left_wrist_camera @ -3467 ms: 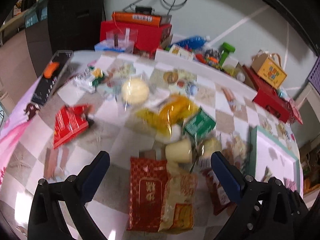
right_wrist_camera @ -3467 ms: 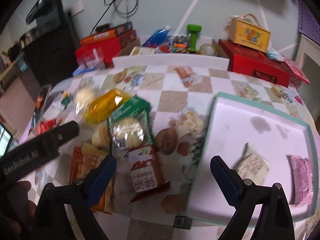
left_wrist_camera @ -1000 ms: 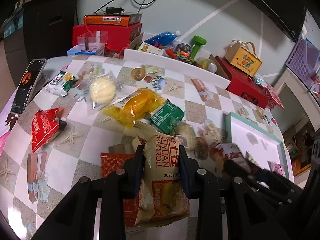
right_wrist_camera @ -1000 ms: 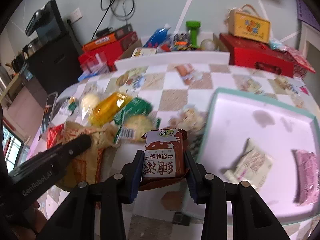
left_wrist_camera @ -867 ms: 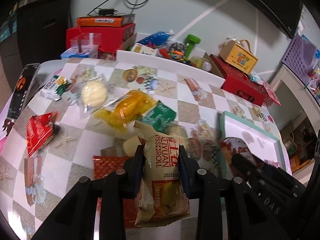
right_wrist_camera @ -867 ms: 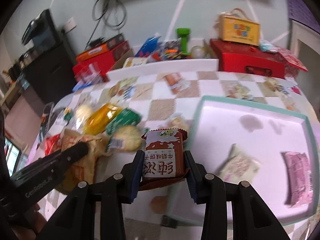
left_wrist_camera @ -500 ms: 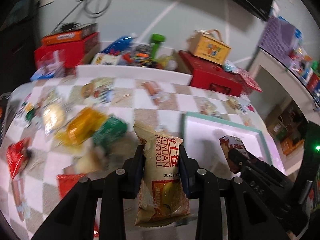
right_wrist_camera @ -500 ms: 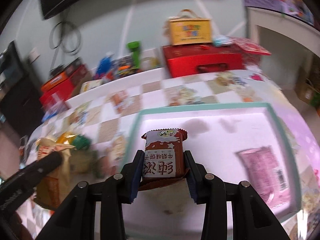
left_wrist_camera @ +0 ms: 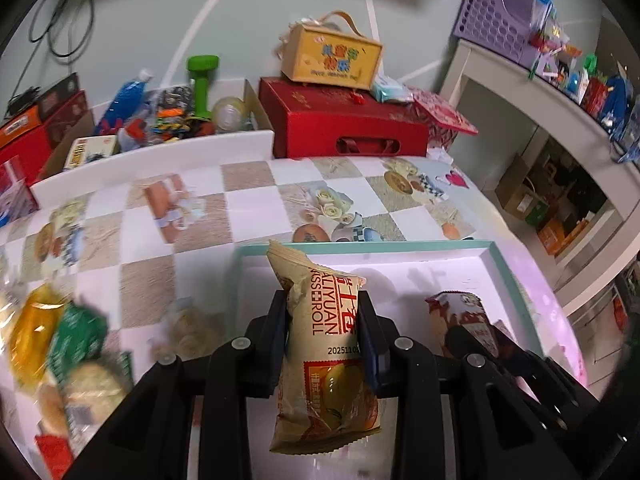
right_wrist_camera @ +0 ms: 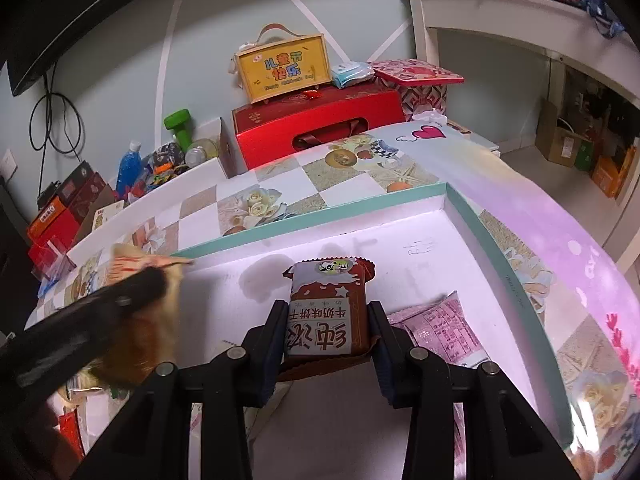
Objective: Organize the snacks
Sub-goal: 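Carry both snacks into the white tray and open both tools, then move both tools back over the snack pile, then grasp the round biscuit packet with the right tool while the left tool grasps the cream cup, then carry the biscuit packet and cream cup over the white tray with both tools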
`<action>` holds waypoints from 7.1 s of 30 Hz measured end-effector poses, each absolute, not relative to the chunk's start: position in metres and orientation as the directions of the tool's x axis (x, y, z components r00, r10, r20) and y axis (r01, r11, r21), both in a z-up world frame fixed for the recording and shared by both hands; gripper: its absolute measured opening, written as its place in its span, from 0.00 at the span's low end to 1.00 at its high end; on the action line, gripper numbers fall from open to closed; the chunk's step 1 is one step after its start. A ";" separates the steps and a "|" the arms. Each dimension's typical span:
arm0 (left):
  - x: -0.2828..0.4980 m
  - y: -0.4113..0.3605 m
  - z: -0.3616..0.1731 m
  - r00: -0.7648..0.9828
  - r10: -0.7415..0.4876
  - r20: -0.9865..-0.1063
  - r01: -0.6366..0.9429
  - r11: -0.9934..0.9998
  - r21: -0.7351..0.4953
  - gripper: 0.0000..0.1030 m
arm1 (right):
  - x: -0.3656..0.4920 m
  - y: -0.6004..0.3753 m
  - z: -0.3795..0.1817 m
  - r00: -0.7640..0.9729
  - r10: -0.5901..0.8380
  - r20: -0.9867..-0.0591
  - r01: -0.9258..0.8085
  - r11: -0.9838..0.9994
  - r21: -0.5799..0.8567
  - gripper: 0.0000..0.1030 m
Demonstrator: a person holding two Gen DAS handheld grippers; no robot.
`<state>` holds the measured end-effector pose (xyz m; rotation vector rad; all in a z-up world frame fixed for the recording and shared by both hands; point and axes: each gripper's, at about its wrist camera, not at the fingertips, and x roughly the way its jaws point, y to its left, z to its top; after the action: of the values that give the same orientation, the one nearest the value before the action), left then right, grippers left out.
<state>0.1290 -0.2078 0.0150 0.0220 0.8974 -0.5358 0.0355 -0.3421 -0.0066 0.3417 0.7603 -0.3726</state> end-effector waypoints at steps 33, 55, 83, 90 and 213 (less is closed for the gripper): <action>0.126 -0.187 0.013 0.491 -0.381 -0.783 0.356 0.908 -0.219 0.71 | 0.044 -0.332 -0.011 0.611 -0.206 -0.765 0.432 0.896 0.103 0.58; 0.103 -0.105 0.009 0.676 -0.083 -0.732 0.121 0.993 0.000 0.99 | 0.049 -0.304 0.001 0.656 -0.153 -0.739 0.341 0.934 0.109 1.00; 0.074 0.012 0.022 0.705 -0.007 -0.709 -0.033 0.999 -0.042 0.99 | 0.069 -0.188 0.009 0.695 -0.089 -0.714 0.127 0.992 -0.001 1.00; 0.071 0.050 0.017 0.672 -0.019 -0.740 -0.097 0.989 -0.113 0.99 | 0.074 -0.159 0.009 0.695 0.006 -0.719 0.059 0.996 0.066 1.00; 0.091 -0.050 0.027 0.607 -0.386 -0.695 0.192 0.920 -0.342 0.38 | 0.055 -0.244 0.022 0.713 -0.107 -0.693 0.275 0.952 0.135 0.58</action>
<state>0.0914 -0.0495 0.0265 -0.2434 0.8570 -0.3377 0.0550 -0.2435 0.0222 0.2367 0.7493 -0.2142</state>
